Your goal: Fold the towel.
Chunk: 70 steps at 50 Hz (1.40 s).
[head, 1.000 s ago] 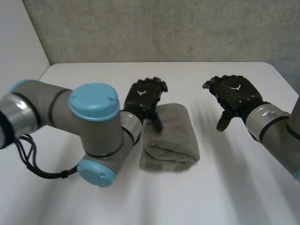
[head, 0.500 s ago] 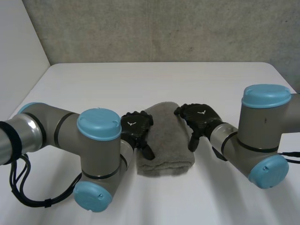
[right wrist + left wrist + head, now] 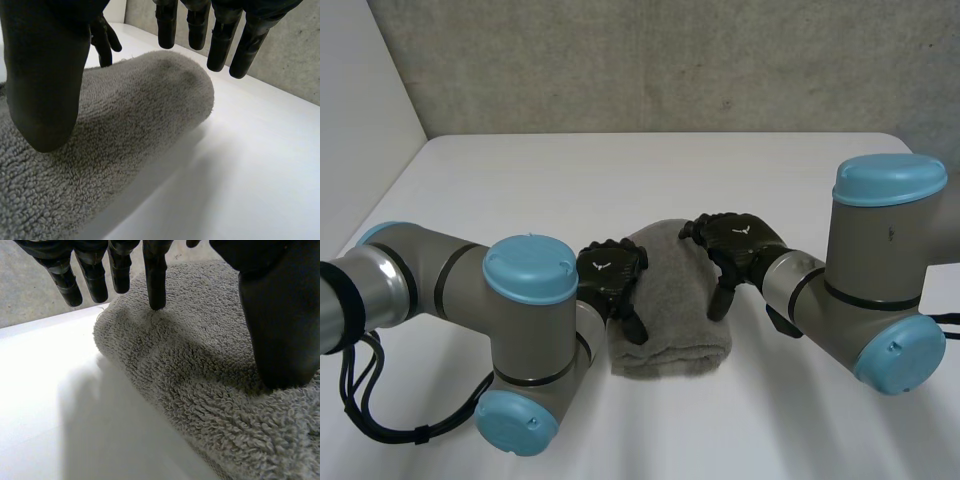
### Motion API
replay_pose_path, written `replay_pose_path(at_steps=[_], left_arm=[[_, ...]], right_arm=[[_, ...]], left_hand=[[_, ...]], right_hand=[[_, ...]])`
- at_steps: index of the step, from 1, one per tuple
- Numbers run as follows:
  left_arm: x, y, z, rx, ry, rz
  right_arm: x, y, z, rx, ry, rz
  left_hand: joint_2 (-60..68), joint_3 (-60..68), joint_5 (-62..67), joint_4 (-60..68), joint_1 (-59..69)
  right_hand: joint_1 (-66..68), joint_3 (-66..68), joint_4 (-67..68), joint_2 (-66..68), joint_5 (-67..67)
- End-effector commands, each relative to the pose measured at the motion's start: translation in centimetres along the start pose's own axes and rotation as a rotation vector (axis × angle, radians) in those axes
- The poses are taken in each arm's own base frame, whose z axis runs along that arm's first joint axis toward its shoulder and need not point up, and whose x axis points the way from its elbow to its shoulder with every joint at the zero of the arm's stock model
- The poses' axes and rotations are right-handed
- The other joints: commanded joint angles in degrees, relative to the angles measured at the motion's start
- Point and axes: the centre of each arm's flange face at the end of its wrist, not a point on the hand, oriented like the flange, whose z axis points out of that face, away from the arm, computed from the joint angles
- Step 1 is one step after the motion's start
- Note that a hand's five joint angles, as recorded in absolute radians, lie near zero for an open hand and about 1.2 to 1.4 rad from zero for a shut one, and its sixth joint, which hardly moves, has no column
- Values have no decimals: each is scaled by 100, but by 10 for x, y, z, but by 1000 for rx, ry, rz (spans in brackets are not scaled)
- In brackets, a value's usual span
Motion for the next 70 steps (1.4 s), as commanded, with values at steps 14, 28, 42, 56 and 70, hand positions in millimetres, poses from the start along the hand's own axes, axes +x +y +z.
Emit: replay_pose_path(at_steps=[14, 28, 42, 56, 70], left_arm=[[-1, 3, 2, 4, -2, 1], [-9, 12, 12, 17, -19, -8], [-8, -23, 2, 102, -11, -19], [-7, -130, -53, 312, -10, 20], [-36, -142, -87, 133, -126, 22]], right_arm=[[-1, 31, 22, -79, -18, 20], [3, 49, 33, -127, -16, 30], [8, 4, 12, -17, 14, 16], [12, -88, -43, 167, 54, -18], [29, -112, -88, 137, 159, -10]], left_hand=[[-69, -77, -193, -66, -85], [-69, -77, -193, -66, -85], [-69, -77, -193, -66, -85], [-69, -77, -193, -66, -85], [-69, -77, -193, -66, -85]], right_hand=[[-328, -421, -451, -410, -363], [-328, -421, -451, -410, -363], [-328, -421, -451, -410, -363], [-328, -421, -451, -410, -363], [-328, -421, -451, -410, -363]])
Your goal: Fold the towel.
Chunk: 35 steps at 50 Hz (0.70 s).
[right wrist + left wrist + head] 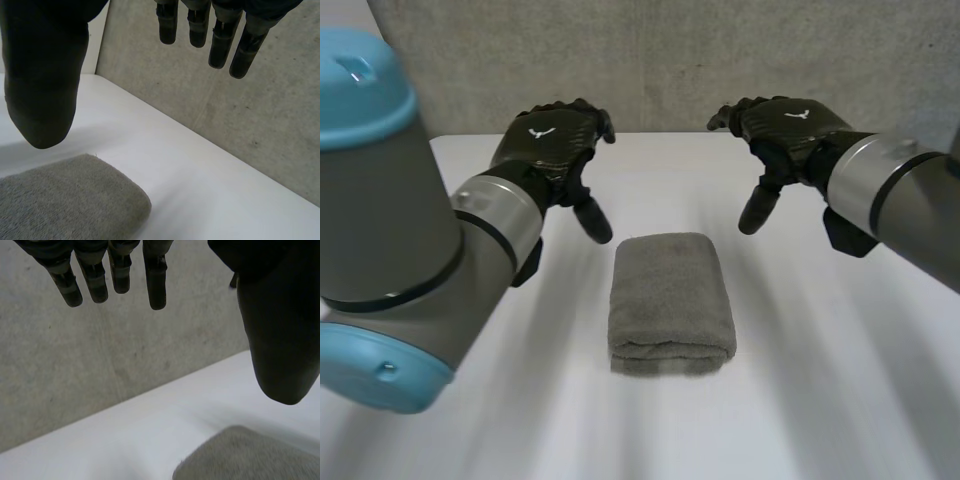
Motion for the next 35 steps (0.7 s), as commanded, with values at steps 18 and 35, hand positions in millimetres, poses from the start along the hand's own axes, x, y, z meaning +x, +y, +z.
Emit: replay_pose_path(at_steps=[18, 35], left_arm=[[-35, -9, -30, -63, -186, 6], [-38, -5, -30, -32, -196, -2]], right_arm=[[53, 6, -26, 31, 274, 14], [51, 13, -31, 44, 282, 17]], left_hand=[[-69, -77, -193, -65, -77], [-69, -77, -193, -65, -77]], right_hand=[[-107, -263, -451, -272, -363], [-107, -263, -451, -272, -363]])
